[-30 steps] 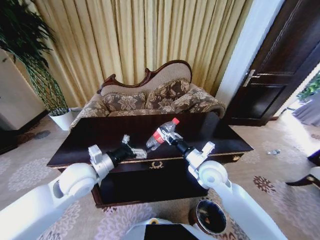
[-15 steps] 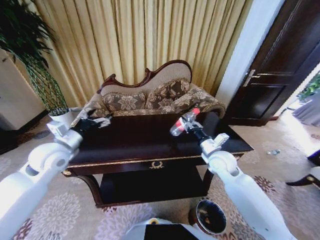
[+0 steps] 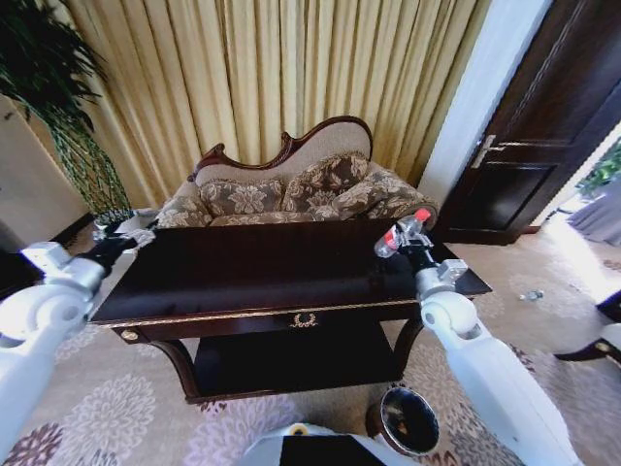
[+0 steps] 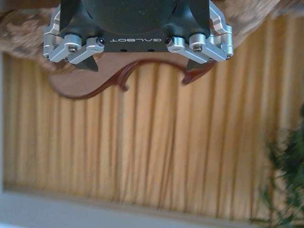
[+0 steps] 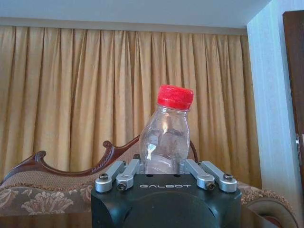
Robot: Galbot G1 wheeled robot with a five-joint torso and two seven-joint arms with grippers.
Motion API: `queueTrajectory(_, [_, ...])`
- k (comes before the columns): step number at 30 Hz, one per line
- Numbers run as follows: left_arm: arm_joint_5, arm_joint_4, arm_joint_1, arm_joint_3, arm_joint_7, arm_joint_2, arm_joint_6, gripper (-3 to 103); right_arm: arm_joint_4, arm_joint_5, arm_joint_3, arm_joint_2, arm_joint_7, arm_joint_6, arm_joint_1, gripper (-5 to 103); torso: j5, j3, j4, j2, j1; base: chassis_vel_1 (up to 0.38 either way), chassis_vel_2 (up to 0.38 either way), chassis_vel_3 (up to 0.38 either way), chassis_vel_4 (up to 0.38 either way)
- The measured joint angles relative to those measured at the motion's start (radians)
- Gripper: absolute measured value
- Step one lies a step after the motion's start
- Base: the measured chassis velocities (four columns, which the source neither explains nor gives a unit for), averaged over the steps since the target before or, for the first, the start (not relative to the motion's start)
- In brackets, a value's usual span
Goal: Move to the front of the table and place the trash on the table into the trash bin.
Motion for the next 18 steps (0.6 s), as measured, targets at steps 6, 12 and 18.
queueTrajectory(6, [0.000,-0.017,0.034,-0.036,0.029,-0.020,-0.016,100,0.023,0.006,0.001,-0.010,-0.001,-0.005,-0.023,28,0.0000,0.000,-0.0003,0.000,0.000,0.000,0.000,0.000,0.000])
queueTrajectory(12, [0.007,-0.027,0.066,-0.063,0.010,-0.043,-0.010,100,0.038,0.008,0.009,-0.011,-0.012,-0.018,-0.049,28,-0.0001,0.000,-0.0001,0.000,0.000,0.000,0.000,0.000,0.000])
queueTrajectory(18, [0.004,-0.027,0.075,-0.078,-0.003,-0.042,0.001,100,0.046,0.005,-0.004,0.001,-0.006,-0.024,-0.055,28,-0.0001,0.000,-0.0002,0.000,0.000,0.000,0.000,0.000,0.000])
